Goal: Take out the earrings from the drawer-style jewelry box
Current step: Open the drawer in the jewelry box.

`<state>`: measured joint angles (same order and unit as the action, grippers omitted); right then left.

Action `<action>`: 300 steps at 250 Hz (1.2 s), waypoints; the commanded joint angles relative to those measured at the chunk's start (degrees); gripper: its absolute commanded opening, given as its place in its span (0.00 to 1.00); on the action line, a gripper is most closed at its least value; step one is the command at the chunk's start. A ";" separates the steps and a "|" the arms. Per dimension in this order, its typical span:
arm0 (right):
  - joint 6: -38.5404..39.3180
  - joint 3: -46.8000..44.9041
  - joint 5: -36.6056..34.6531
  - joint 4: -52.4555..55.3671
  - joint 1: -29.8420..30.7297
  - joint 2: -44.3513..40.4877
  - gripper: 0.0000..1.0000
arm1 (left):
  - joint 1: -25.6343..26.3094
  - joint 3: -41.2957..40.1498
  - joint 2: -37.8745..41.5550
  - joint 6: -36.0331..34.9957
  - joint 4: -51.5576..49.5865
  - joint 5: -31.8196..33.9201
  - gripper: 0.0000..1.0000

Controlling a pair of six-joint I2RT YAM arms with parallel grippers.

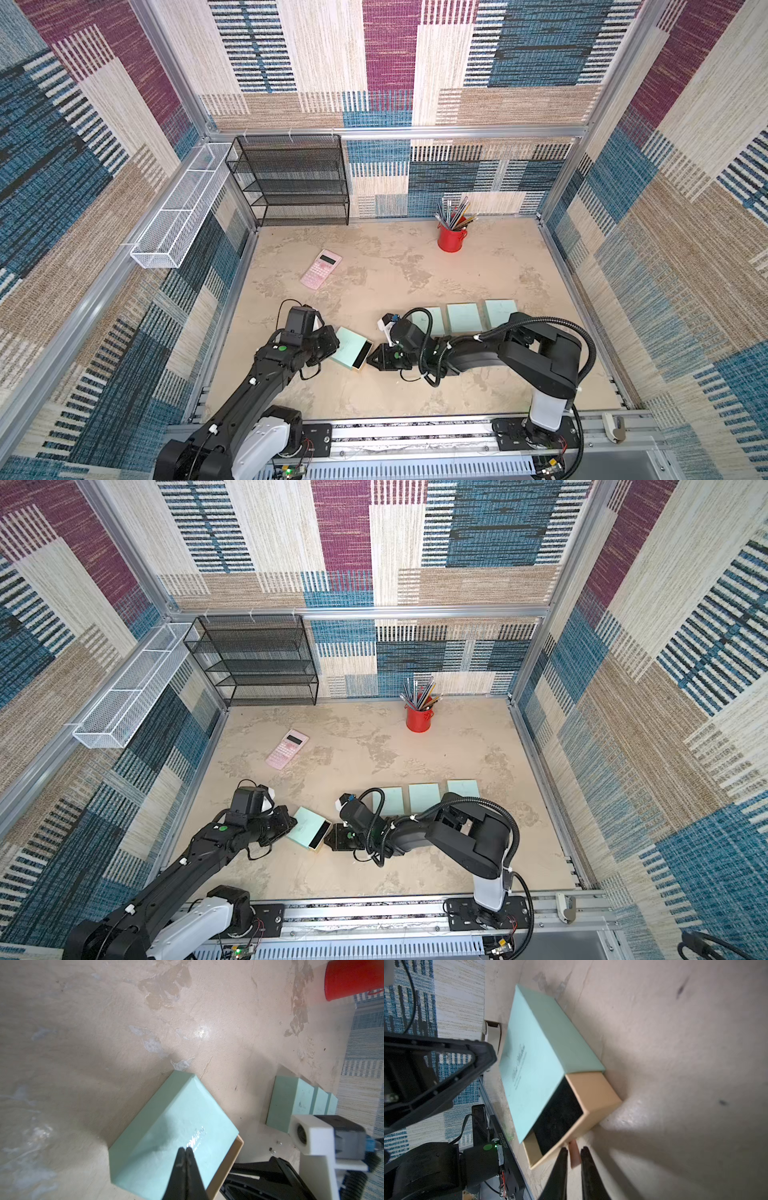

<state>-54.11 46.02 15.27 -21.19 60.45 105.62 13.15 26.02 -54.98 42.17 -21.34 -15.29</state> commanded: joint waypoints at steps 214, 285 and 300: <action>0.94 -0.96 1.17 -4.02 -0.02 0.81 0.00 | -0.05 -0.66 -0.62 -1.44 -1.37 4.96 0.00; 0.41 -1.89 0.65 -3.78 -0.02 0.12 0.00 | -0.02 -1.19 -2.56 -1.70 -0.97 5.97 0.00; 0.25 -2.16 0.47 -3.74 -0.07 -0.22 0.00 | 0.09 -1.19 -2.81 -1.80 -1.02 6.07 0.00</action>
<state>-53.12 44.38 16.29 -24.43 60.36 106.19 13.19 25.28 -57.06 41.95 -20.36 -10.87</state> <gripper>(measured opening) 0.050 0.048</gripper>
